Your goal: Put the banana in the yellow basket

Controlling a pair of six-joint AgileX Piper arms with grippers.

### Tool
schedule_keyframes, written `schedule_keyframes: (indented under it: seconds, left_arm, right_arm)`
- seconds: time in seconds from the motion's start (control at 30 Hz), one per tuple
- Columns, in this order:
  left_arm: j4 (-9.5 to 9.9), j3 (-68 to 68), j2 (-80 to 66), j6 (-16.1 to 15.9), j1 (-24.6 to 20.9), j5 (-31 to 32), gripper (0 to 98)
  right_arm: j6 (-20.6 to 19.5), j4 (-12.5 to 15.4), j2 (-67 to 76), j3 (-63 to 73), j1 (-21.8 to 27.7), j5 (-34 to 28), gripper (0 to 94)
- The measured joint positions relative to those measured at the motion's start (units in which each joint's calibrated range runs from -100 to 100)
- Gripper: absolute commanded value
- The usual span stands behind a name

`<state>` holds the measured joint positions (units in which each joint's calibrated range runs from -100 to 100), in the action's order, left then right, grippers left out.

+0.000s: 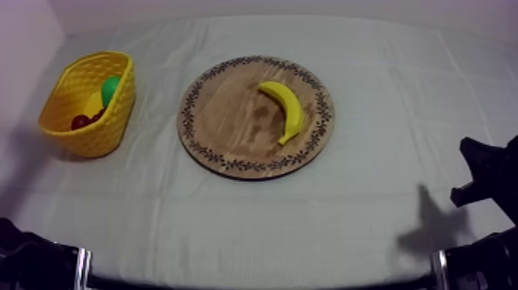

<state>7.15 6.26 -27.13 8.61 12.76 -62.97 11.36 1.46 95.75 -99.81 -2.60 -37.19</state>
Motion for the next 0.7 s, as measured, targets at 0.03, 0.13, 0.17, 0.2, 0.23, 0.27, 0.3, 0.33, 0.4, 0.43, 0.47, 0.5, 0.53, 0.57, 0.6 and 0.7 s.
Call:
schedule_keyframes:
  seconds: [0.03, 0.13, 0.17, 0.2, 0.23, 0.27, 0.3, 0.33, 0.4, 0.43, 0.47, 0.5, 0.53, 0.57, 0.6, 0.7]
  left_arm:
    - [0.34, -2.8, 2.0, 0.5, 0.7, -1.1, 0.0]
    - [1.00, -10.2, 7.3, 1.8, 2.7, -3.9, 0.0]
    - [1.37, -12.6, 9.1, 2.3, 3.5, -5.0, 0.0]
    - [1.76, -14.4, 10.8, 2.6, 4.3, -5.5, 0.0]
    - [2.22, -16.5, 12.1, 3.1, 4.9, -6.3, 0.0]
    - [2.65, -18.5, 13.8, 3.6, 5.7, -7.1, 0.0]
    - [2.91, -20.0, 15.3, 4.1, 6.6, -7.7, 0.0]
    - [3.21, -21.7, 16.5, 4.6, 7.2, -8.4, 0.0]
    - [3.79, -24.6, 19.5, 5.4, 8.8, -9.5, 0.0]
    - [4.01, -25.7, 20.6, 5.8, 9.6, -9.8, 0.0]
    - [4.30, -26.6, 21.8, 6.2, 10.3, -10.3, 0.0]
    - [4.59, -27.3, 23.1, 6.6, 11.1, -10.6, 0.0]
    - [4.80, -27.7, 24.1, 6.9, 11.6, -10.7, 0.0]
    - [5.15, -28.0, 25.2, 7.4, 12.3, -11.0, 0.0]
    - [5.48, -28.0, 26.2, 7.9, 12.9, -10.9, 0.0]
    - [6.69, -28.0, 29.7, 9.6, 14.9, -11.2, 0.0]
  right_arm:
    - [0.0, 0.0, 0.0, 0.0, 0.0, 0.0, 0.3]
    - [0.0, 0.0, 0.0, 0.0, 0.0, 0.0, 0.3]
    - [0.0, 0.0, 0.0, 0.0, 0.0, 0.0, 0.3]
    - [0.0, 0.0, 0.0, 0.0, 0.0, 0.0, 0.3]
    - [0.0, 0.0, 0.0, 0.0, 0.0, 0.0, 0.3]
    - [0.0, 0.0, 0.0, 0.0, 0.0, 0.0, 0.3]
    - [0.0, 0.0, 0.0, 0.0, 0.0, 0.0, 0.3]
    - [0.0, 0.0, 0.0, 0.0, 0.0, 0.0, 0.3]
    - [0.0, 0.0, 0.0, 0.0, 0.0, 0.0, 0.3]
    - [0.0, 0.0, 0.0, 0.0, 0.0, 0.0, 0.3]
    - [0.0, 0.0, 0.0, 0.0, 0.0, 0.0, 0.3]
    - [0.0, 0.0, 0.0, 0.0, 0.0, 0.1, 0.3]
    - [0.0, 0.0, 0.0, 0.0, 0.0, 0.1, 0.3]
    - [0.0, 0.0, 0.0, 0.0, 0.0, 0.1, 0.3]
    - [0.0, 0.0, 0.0, 0.0, 0.0, 0.1, 0.3]
    - [0.0, 0.0, 0.0, 0.0, 0.0, 0.1, 0.3]
